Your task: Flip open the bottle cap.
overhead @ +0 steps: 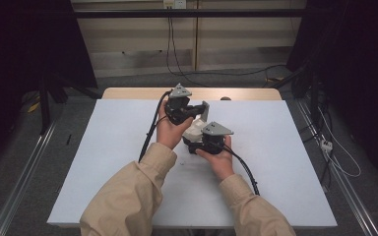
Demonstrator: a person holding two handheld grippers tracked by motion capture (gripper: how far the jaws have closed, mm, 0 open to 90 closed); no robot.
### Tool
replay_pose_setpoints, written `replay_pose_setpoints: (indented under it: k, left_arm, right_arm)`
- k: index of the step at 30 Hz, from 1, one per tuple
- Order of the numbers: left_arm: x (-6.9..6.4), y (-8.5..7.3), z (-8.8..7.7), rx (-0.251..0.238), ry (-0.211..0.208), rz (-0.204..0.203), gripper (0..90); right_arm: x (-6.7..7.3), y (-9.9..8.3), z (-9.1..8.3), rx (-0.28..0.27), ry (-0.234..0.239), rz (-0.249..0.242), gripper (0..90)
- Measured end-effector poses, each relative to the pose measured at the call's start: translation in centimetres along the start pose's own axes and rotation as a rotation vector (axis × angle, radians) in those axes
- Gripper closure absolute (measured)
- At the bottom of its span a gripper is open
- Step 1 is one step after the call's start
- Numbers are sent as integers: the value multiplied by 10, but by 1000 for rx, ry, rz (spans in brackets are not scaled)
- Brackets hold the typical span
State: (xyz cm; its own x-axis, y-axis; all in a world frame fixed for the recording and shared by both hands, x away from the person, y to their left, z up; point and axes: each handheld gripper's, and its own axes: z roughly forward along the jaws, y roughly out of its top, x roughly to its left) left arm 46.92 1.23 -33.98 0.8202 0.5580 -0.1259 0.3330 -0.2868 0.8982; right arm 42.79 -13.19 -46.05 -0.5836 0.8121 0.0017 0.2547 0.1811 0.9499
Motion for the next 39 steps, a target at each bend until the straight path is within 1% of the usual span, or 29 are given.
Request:
replay_pose_setpoints:
  k: [3, 5, 9, 23, 26, 39]
  left_arm:
    - [1, 0, 1, -1, -1, 1, 900]
    - [0, 0, 1, -3, -1, -6, 900]
    - [1, 0, 3, -2, 0, 1, 900]
    - [1, 3, 8, 3, -7, 2, 900]
    - [2, 3, 9, -3, -10, -3, 900]
    - [1, 5, 15, 3, -7, 2, 900]
  right_arm:
    - [0, 0, 0, 0, 0, 0, 188]
    - [0, 0, 0, -1, 0, -2, 188]
    - [0, 0, 0, -2, 1, -2, 188]
    - [0, 0, 0, -1, 1, 0, 188]
    - [0, 0, 0, -1, 1, -1, 188]
    - [0, 0, 0, 0, 1, 1, 188]
